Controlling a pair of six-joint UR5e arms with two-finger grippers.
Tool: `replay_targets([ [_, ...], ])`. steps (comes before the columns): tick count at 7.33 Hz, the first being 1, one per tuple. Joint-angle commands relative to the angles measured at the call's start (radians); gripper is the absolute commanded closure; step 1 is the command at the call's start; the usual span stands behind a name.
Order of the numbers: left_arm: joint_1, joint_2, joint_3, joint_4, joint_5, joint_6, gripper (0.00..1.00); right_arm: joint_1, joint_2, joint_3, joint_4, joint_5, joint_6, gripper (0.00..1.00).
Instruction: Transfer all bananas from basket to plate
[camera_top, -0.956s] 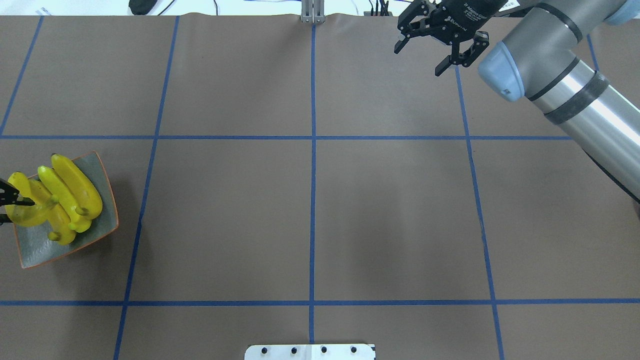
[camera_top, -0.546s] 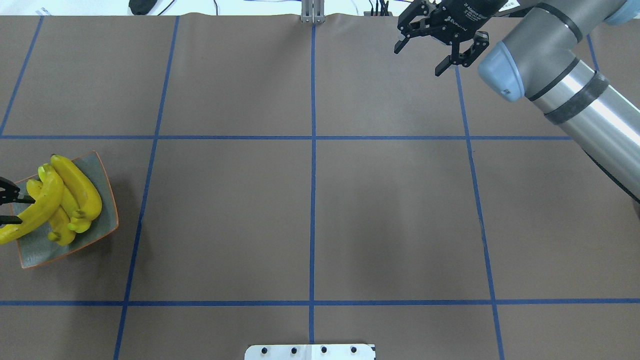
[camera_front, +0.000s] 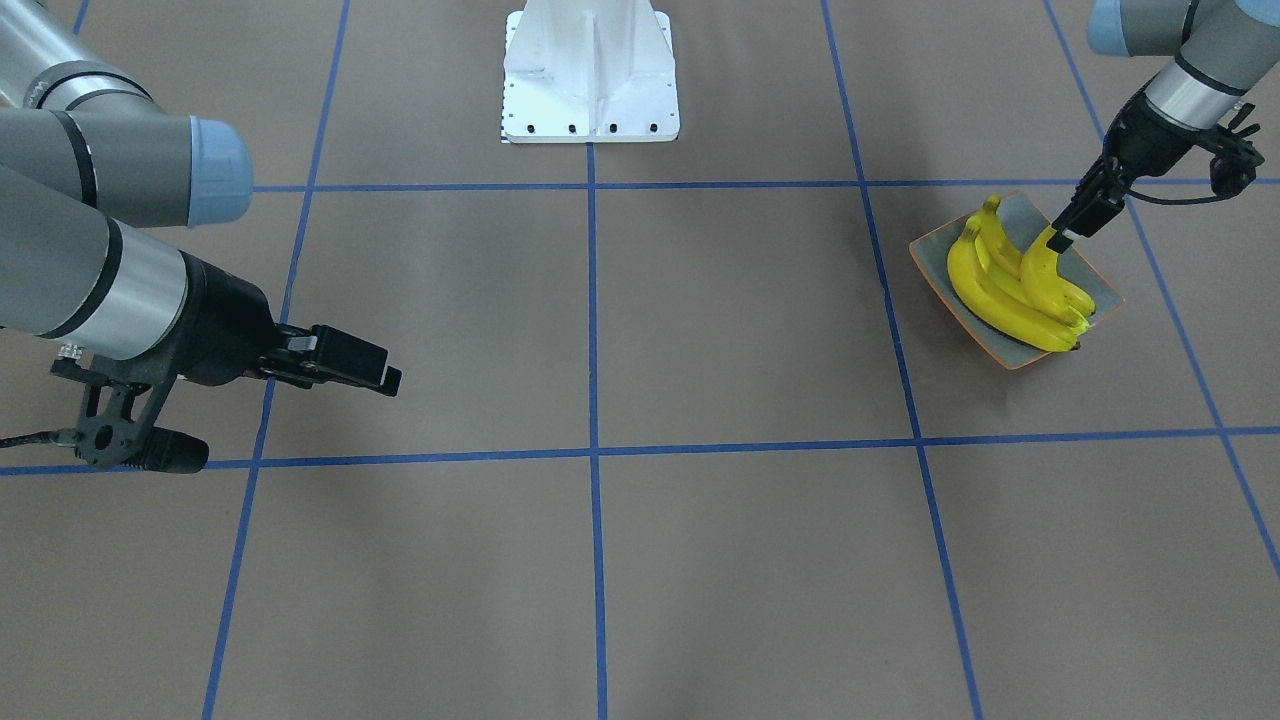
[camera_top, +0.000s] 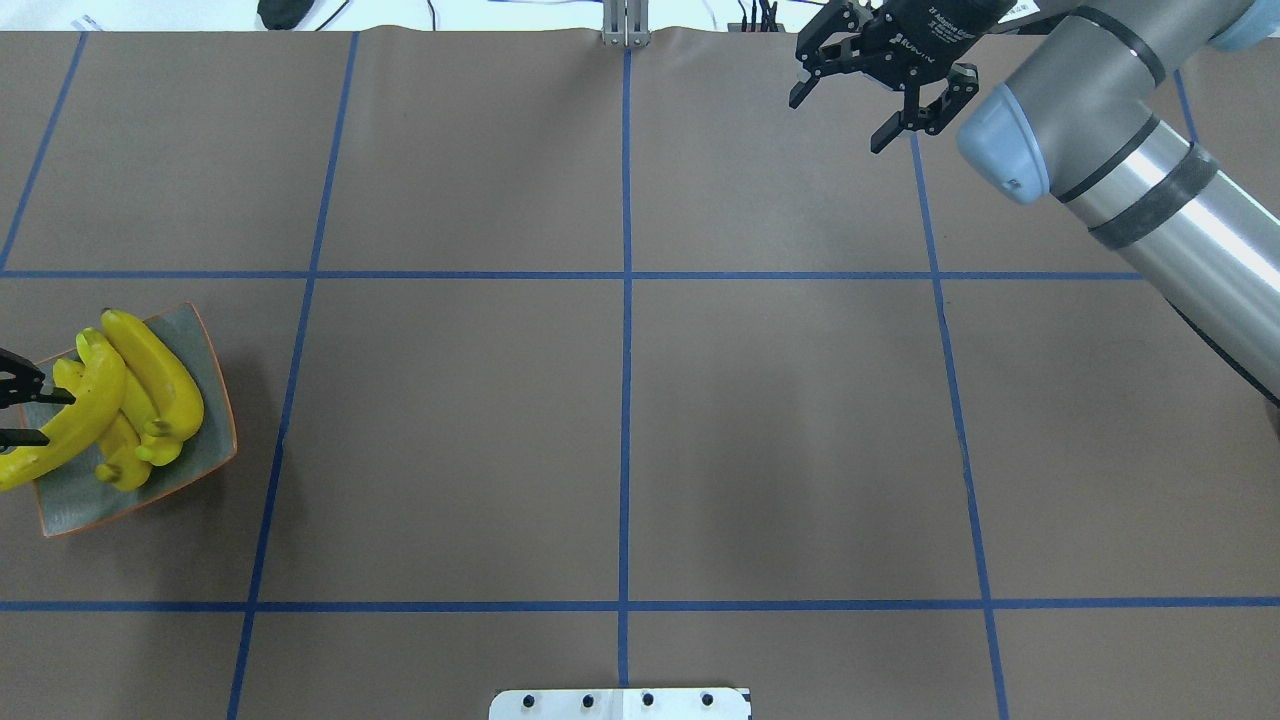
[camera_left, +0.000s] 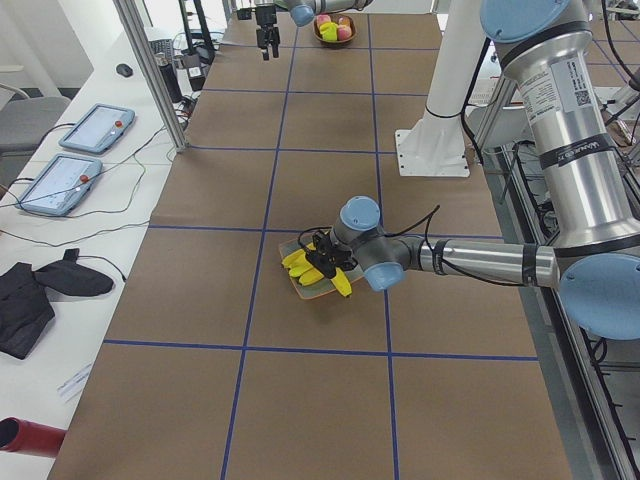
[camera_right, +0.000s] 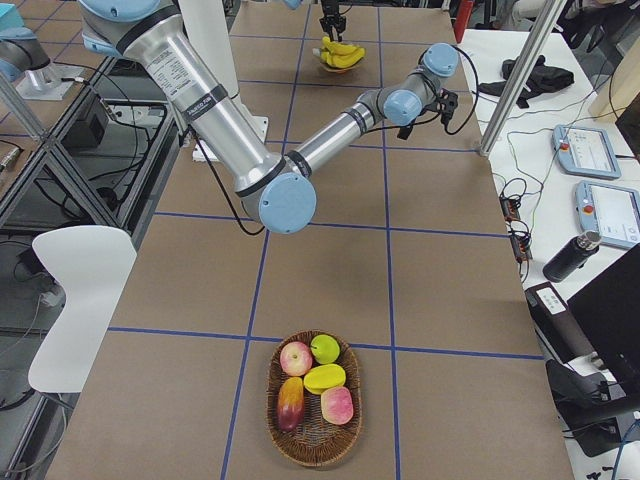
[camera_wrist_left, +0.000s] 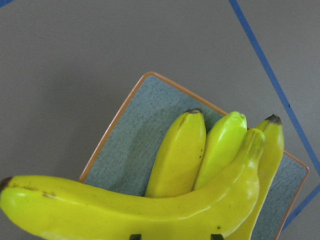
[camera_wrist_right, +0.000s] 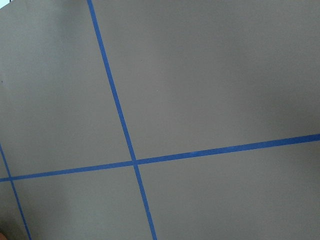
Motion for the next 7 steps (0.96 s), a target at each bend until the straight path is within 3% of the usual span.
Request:
replay_targets([
  [1,-0.002,-0.04,-0.034,0.023,-0.012,0.001,0.0,0.001,-0.005,0.0,0.0,0.001,0.0,0.0],
  [2,-0.018,-0.087,-0.083,0.132,-0.095,0.001,0.0,0.001,-0.006,0.0,0.002,0.001,-0.006,0.0],
  [4,-0.086,-0.292,-0.114,0.428,-0.121,0.02,0.0,0.012,-0.016,0.0,0.003,-0.053,-0.023,0.0],
  [7,-0.196,-0.552,-0.076,0.804,-0.116,0.389,0.0,0.076,-0.106,0.0,-0.006,-0.102,-0.219,0.0],
])
